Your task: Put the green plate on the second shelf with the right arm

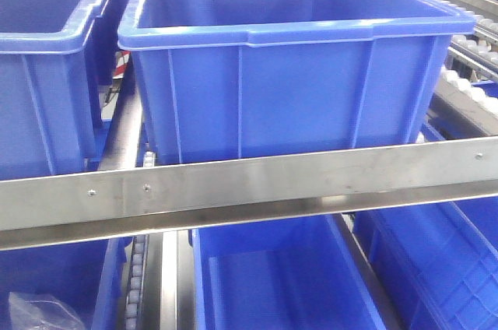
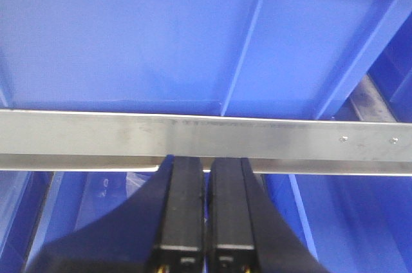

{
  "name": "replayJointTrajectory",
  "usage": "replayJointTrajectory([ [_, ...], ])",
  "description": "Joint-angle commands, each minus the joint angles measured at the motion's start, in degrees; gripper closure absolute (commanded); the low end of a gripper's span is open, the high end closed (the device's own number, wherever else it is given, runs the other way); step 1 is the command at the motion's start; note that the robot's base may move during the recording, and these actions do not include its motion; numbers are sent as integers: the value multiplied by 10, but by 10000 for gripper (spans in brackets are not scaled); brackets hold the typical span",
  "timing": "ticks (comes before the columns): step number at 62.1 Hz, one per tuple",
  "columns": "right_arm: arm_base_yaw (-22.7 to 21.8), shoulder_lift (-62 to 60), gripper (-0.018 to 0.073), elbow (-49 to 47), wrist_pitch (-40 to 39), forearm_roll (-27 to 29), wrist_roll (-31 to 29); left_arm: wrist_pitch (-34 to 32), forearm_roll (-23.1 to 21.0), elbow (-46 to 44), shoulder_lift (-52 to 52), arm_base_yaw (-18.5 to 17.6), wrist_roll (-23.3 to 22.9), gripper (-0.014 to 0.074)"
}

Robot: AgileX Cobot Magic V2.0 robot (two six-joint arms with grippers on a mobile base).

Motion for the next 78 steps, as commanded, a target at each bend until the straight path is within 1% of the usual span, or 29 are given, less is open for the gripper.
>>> replayJointTrajectory([
  [1, -3, -47, 503, 29, -50, -7, -1, -29, 0, 18, -14, -4, -1, 472],
  [9, -5, -160, 503, 122, -50, -7, -1, -29, 0, 18, -14, -4, -1, 472],
  [15, -14, -233, 503, 165, -43, -7, -1, -29, 0, 18, -14, -4, -1, 472],
  [17, -19, -258, 503, 161, 4, -7, -1, -29, 0, 18, -14, -4, -1, 472],
  [19, -21, -274, 503, 160, 26, -7, -1, -29, 0, 18, -14, -4, -1, 472],
  [26, -29, -311, 503, 163, 66, -7, -1, -29, 0, 18, -14, -4, -1, 472],
  [78, -32, -312, 503, 163, 75, -7, -1, -29, 0, 18, -14, -4, -1, 472],
])
